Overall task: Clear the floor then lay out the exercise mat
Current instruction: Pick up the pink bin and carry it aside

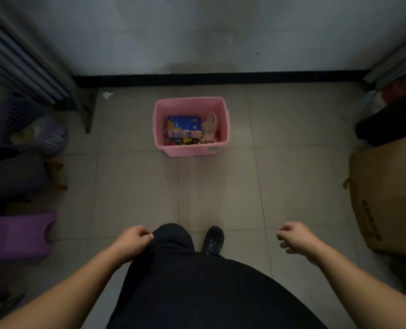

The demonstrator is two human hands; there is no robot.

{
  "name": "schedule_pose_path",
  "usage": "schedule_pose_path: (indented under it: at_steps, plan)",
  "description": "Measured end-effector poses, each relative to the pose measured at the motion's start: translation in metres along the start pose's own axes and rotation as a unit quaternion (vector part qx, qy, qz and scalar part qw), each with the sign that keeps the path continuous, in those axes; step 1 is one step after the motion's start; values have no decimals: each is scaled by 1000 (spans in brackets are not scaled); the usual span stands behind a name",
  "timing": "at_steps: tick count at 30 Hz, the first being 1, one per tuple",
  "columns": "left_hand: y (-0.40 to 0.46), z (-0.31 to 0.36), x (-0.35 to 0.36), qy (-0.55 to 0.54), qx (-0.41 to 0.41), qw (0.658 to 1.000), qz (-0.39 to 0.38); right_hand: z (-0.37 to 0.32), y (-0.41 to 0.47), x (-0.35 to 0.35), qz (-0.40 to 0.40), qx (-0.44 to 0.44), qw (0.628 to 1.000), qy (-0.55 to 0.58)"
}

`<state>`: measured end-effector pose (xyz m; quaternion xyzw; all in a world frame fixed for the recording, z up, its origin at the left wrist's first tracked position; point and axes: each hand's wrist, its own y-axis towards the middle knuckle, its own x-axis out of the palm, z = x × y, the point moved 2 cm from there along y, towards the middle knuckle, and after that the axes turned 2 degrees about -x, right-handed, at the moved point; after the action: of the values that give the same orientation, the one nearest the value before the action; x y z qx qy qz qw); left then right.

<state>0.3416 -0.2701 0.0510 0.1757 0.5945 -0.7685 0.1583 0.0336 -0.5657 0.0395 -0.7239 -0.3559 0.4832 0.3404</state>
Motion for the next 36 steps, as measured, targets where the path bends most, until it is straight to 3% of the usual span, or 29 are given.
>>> schedule_pose_path:
  at_steps: [6,11,15,18,22,26,28,32,36]
  plan:
    - [46,9,-35,-22,-64,997,-33,-123,70,-42,1,-44,999,13]
    - [110,38,-77,-44,-109,990,-72,-210,118,-32,-61,-44,995,-71]
    - [175,92,-139,-5,-91,992,-91,-267,151,-31,-104,-38,986,-122]
    - [227,151,-199,-19,-48,997,-53,-306,180,-40,-117,-38,983,-136]
    - [303,232,-258,-232,-47,971,16,-345,234,-53,-88,-18,993,-70]
    - [401,279,-278,-298,-46,952,55,-370,340,-62,-20,-6,1000,22]
    - [458,279,-275,-301,-59,947,90,-375,406,-61,12,18,998,57]
    - [568,262,-246,-251,-98,954,130,-375,539,-45,37,56,997,25]
    - [657,232,-211,-111,-128,964,206,-380,648,-19,19,48,999,-7]
